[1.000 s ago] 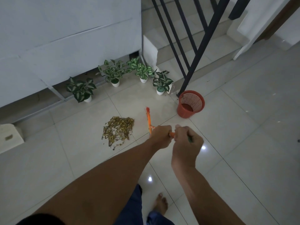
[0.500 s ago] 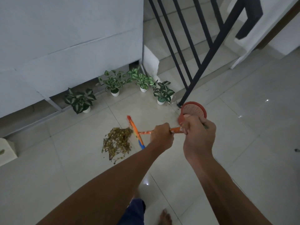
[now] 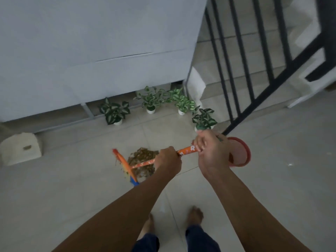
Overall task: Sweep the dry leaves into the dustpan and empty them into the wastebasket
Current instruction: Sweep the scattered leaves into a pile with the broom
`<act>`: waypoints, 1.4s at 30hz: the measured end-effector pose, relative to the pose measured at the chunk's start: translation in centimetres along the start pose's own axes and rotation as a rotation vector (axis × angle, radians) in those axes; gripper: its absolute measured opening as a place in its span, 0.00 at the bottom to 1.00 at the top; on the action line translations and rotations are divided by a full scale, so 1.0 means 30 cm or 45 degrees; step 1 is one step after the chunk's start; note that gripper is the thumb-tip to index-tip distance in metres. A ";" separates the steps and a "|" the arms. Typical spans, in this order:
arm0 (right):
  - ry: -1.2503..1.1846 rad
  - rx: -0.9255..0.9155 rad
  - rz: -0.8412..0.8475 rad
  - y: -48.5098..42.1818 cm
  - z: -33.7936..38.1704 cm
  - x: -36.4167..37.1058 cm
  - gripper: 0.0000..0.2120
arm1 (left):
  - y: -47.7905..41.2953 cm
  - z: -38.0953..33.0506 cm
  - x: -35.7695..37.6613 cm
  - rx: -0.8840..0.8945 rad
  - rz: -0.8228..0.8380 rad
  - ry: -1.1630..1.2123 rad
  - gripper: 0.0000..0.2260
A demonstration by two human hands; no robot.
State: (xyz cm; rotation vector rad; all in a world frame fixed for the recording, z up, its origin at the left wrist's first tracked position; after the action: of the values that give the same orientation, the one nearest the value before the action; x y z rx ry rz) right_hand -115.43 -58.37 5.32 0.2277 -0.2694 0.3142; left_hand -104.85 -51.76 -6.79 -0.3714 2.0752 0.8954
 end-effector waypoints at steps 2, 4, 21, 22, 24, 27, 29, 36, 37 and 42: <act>0.006 0.092 0.110 -0.007 -0.089 0.035 0.28 | 0.005 0.099 0.021 -0.125 0.004 -0.003 0.14; 0.041 0.177 0.255 0.009 -0.179 0.064 0.24 | 0.025 0.198 0.062 -0.253 0.029 0.000 0.13; 0.279 0.072 0.664 -0.257 -0.126 -0.160 0.22 | -0.141 -0.108 0.246 -0.365 -0.103 0.425 0.07; 0.246 0.050 0.679 -0.279 -0.087 -0.156 0.23 | -0.151 -0.142 0.221 -0.361 -0.122 0.431 0.08; 0.199 0.033 0.704 -0.311 -0.026 -0.140 0.23 | -0.155 -0.184 0.179 -0.383 -0.162 0.446 0.09; 0.123 0.047 0.757 -0.332 0.016 -0.112 0.23 | -0.130 -0.190 0.147 -0.457 -0.222 0.439 0.10; 0.131 0.073 0.778 -0.319 -0.003 -0.105 0.24 | -0.098 -0.161 0.158 -0.519 -0.238 0.420 0.08; 0.332 0.125 0.813 -0.212 -0.155 -0.142 0.20 | -0.025 -0.076 0.302 -0.598 -0.155 0.500 0.04; 0.369 0.096 0.834 -0.204 -0.150 -0.142 0.19 | -0.031 -0.087 0.304 -0.572 -0.151 0.511 0.04; 0.408 -0.027 0.891 -0.225 -0.031 -0.109 0.20 | -0.089 -0.164 0.212 -0.427 -0.214 0.536 0.04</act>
State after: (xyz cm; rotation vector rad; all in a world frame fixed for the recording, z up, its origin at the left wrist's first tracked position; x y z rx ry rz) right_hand -115.96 -65.27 2.27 0.0513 -0.0247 1.0299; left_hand -110.17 -56.81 -11.02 -0.9694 2.2206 1.1381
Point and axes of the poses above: each hand's wrist, its own y-axis away from the middle knuckle, its own x-axis out of the palm, z = x × y, the point moved 8 cm from there along -y, towards the middle knuckle, and after that the axes turned 3 degrees about z, right-handed, at the moved point
